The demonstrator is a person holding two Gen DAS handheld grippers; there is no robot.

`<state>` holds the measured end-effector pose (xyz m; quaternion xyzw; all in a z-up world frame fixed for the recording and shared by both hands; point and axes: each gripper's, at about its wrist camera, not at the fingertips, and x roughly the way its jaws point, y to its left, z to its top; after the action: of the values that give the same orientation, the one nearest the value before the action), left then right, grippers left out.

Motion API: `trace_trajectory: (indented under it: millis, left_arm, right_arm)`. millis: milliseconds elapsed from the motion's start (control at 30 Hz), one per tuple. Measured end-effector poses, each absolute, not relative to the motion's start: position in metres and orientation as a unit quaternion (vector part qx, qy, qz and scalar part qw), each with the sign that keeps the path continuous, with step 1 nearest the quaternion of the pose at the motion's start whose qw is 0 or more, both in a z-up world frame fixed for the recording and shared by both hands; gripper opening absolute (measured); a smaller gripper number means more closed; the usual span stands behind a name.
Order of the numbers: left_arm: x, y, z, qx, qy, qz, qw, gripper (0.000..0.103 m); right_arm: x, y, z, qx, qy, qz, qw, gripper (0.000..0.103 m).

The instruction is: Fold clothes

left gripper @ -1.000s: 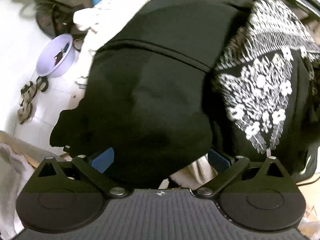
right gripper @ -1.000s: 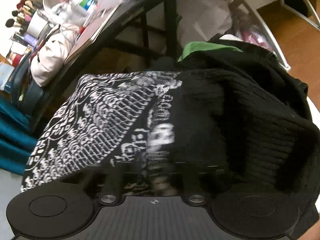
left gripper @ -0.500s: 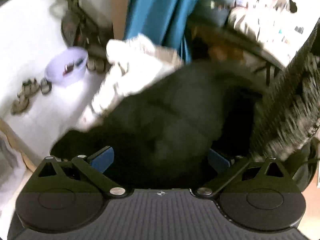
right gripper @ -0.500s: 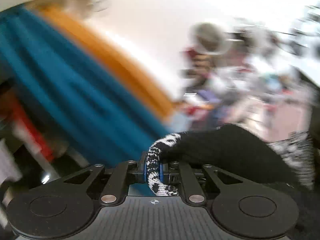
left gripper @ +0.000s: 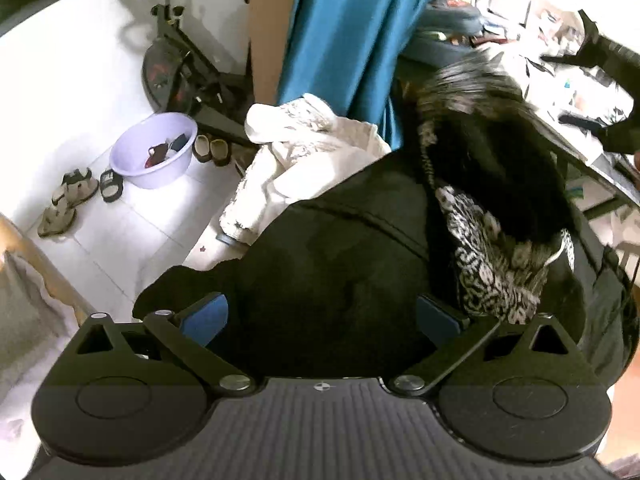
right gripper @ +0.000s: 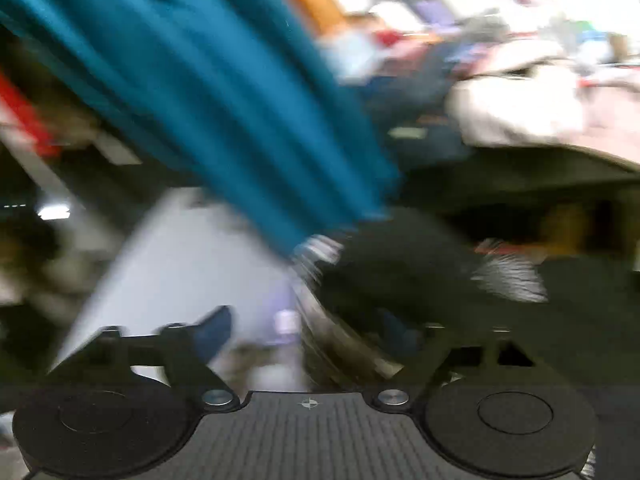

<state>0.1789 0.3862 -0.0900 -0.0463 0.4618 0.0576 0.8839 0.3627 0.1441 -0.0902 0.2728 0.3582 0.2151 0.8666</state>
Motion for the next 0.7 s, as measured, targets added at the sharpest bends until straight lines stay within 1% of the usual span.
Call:
trace_trajectory:
  millis: [133, 200, 233, 300, 400, 467, 567, 700]
  left_arm:
    - [0.181, 0.380, -0.088, -0.011, 0.462, 0.053, 0.885, 0.102]
    - [0.186, 0.380, -0.090, -0.007, 0.469, 0.047, 0.882, 0.102]
    - [0.189, 0.380, -0.093, -0.012, 0.476, 0.046, 0.878, 0.102]
    - [0.195, 0.381, -0.099, -0.028, 0.490, 0.042, 0.870, 0.102]
    - [0.203, 0.380, -0.105, -0.055, 0.505, 0.030, 0.861, 0.102]
    - [0.209, 0.380, -0.109, -0.061, 0.510, 0.024, 0.857, 0.102]
    - [0.213, 0.381, -0.112, -0.065, 0.517, 0.027, 0.853, 0.102]
    - [0.209, 0.384, -0.111, -0.065, 0.519, 0.026, 0.852, 0.102]
  right_arm:
    - [0.327, 0.109, -0.140, 0.330, 0.377, 0.114, 0.858, 0.083]
    - [0.303, 0.095, -0.159, 0.319, 0.392, 0.090, 0.858, 0.085]
    - [0.291, 0.089, -0.167, 0.303, 0.400, 0.078, 0.862, 0.088]
    - [0.267, 0.078, -0.186, 0.275, 0.418, 0.046, 0.865, 0.093]
    - [0.253, 0.075, -0.212, 0.287, 0.441, 0.029, 0.850, 0.093]
    - [0.246, 0.075, -0.222, 0.304, 0.447, 0.044, 0.840, 0.093]
    - [0.237, 0.092, -0.215, 0.314, 0.451, 0.102, 0.830, 0.092]
    - [0.228, 0.118, -0.194, 0.301, 0.407, 0.164, 0.847, 0.092]
